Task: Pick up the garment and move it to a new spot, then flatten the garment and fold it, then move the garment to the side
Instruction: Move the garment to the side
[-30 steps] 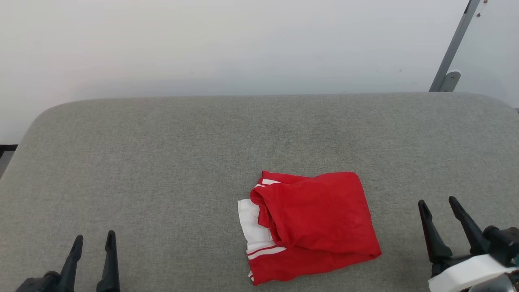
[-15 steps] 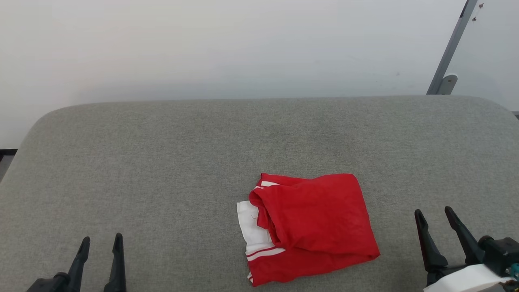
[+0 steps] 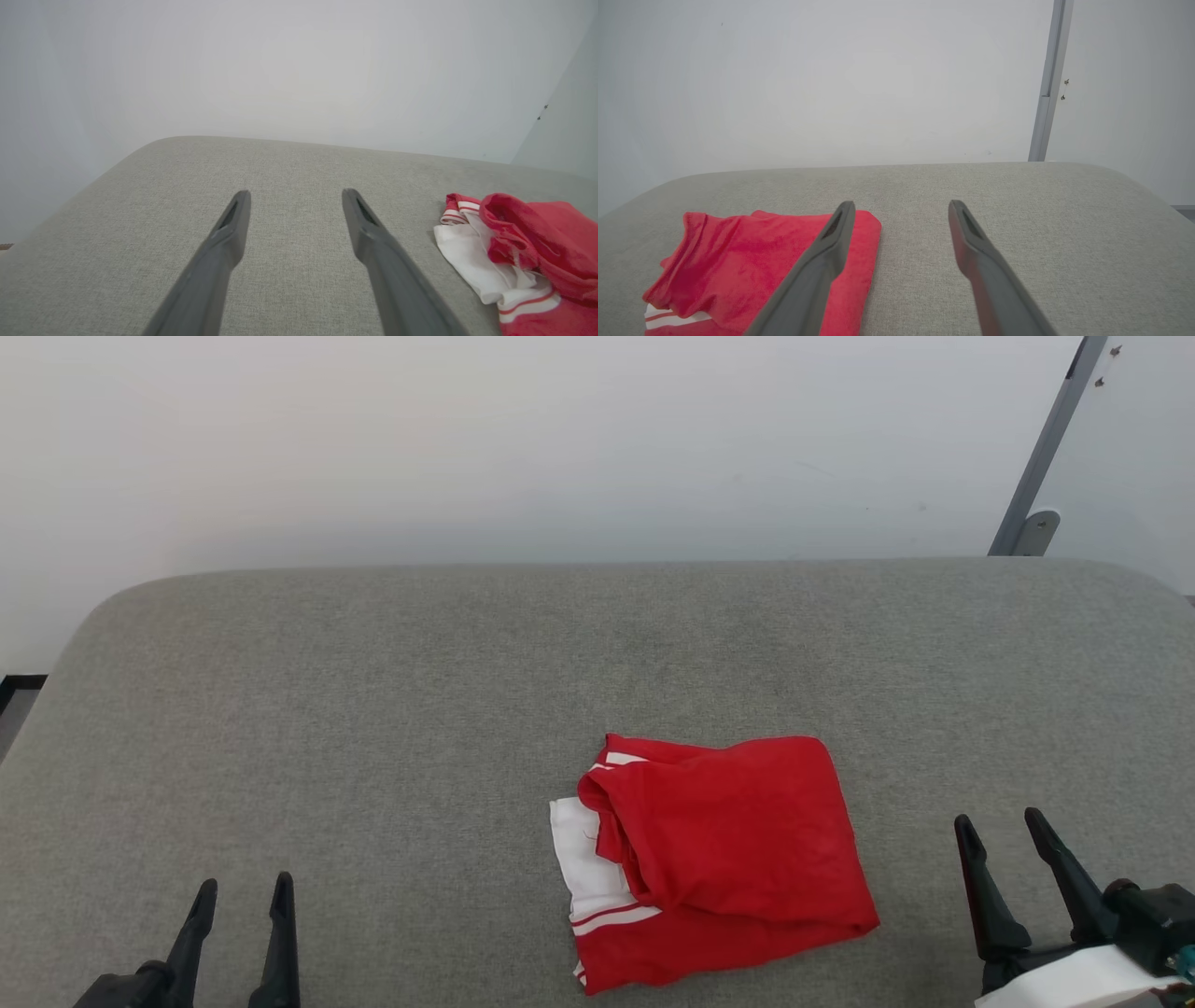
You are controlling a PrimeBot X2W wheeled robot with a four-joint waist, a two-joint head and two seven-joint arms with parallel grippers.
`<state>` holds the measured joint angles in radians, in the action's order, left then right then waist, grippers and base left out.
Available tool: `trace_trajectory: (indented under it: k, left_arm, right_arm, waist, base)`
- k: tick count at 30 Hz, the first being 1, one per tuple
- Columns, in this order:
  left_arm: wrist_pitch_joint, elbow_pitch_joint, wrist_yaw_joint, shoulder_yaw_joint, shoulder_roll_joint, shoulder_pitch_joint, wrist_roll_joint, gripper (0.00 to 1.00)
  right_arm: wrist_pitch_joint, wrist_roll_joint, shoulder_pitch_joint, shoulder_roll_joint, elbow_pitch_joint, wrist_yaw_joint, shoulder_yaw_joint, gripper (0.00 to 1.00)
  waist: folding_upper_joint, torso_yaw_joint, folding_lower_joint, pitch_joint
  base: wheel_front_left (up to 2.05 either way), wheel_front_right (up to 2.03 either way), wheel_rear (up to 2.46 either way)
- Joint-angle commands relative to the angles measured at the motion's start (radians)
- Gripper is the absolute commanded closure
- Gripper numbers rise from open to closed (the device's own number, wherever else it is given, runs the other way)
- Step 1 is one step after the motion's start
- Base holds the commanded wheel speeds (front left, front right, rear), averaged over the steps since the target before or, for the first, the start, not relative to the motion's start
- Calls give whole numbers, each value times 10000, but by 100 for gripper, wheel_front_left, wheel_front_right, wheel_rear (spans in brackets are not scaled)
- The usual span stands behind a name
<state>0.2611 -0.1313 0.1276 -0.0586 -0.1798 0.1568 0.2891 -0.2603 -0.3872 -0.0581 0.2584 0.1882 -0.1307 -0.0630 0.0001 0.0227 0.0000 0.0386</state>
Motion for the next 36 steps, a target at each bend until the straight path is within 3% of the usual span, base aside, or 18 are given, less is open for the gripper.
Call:
trace_trajectory:
  k: [1,6,10,14,25,36]
  left_arm:
    - [53,40,34,35,25,-28,-88,0]
    - [53,90,34,56,29,-108,-122,0]
    - [53,189,34,68,3,-184,-35,0]
    - [53,230,34,165,-4,-304,52,0]
    - [53,219,33,701,25,-942,189,0]
    - [53,76,33,1091,86,-1555,311,0]
  right_arm:
    - [-52,48,-71,-26,-61,-1,-24,0]
    - [-50,-167,181,39,30,-1,-205,0]
    - [746,-707,769,252,477,-1,-545,0]
    - [2041,-1440,1565,635,859,-1,-915,0]
    - [6940,-3121,3588,1953,1620,-1,-2102,0]
    - [10519,-3794,4723,1988,2670,-2,-3315,0]
  waist:
    - [-1,23,0,-17]
    - [-1,70,0,-91]
    - [-1,155,0,-205]
    - [-1,325,0,-359]
    - [-1,1114,0,-1311]
    - [-1,1607,0,-2050]
  base:
    - [0,0,0]
    - [0,0,0]
    - [0,0,0]
    - [0,0,0]
    - [0,0,0]
    - [0,0,0]
